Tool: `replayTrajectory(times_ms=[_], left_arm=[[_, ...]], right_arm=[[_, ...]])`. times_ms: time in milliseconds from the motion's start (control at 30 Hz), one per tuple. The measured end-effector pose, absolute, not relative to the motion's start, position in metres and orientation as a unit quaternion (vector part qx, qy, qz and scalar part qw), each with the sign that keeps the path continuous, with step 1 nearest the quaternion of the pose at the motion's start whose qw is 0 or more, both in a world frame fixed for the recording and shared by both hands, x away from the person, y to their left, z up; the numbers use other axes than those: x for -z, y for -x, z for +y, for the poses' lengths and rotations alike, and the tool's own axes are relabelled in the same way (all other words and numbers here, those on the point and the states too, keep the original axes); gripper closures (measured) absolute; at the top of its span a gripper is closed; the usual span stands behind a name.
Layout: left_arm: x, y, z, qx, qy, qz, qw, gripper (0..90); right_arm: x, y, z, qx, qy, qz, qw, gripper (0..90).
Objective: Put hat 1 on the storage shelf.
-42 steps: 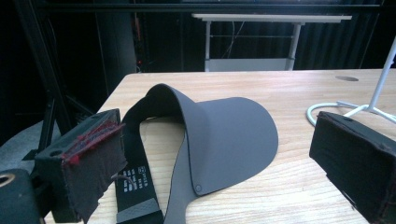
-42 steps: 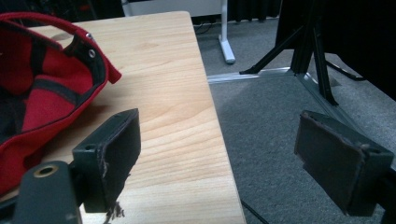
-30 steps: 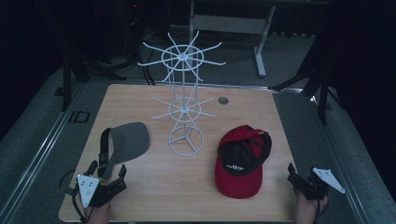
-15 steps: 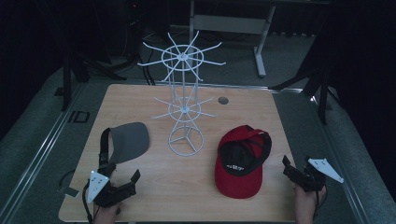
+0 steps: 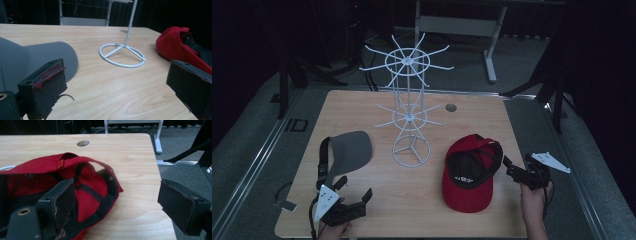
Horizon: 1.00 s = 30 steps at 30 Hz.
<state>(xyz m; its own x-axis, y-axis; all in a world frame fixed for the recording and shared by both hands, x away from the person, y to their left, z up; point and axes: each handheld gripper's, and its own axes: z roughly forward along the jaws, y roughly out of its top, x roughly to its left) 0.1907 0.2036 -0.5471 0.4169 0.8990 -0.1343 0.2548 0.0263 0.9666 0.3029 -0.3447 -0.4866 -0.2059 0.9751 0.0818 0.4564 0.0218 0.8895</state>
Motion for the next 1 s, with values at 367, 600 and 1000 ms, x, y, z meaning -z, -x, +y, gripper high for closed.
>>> replayTrajectory(times_ms=[367,600,1000], left_arm=[[0.544,-0.185,0.197,-0.300,-0.667,0.421,0.536,3.1],[0.544,-0.184,0.196,-0.302,-0.671,0.415,0.536,3.1],[0.545,-0.186,0.198,-0.297,-0.668,0.422,0.536,3.1]], right_arm=[[0.497,-0.331,-0.326,-0.423,-0.545,0.670,0.274,12.3],[0.515,-0.347,-0.313,-0.399,-0.552,0.689,0.247,12.3],[0.540,-0.362,-0.297,-0.351,-0.560,0.715,0.229,11.6]])
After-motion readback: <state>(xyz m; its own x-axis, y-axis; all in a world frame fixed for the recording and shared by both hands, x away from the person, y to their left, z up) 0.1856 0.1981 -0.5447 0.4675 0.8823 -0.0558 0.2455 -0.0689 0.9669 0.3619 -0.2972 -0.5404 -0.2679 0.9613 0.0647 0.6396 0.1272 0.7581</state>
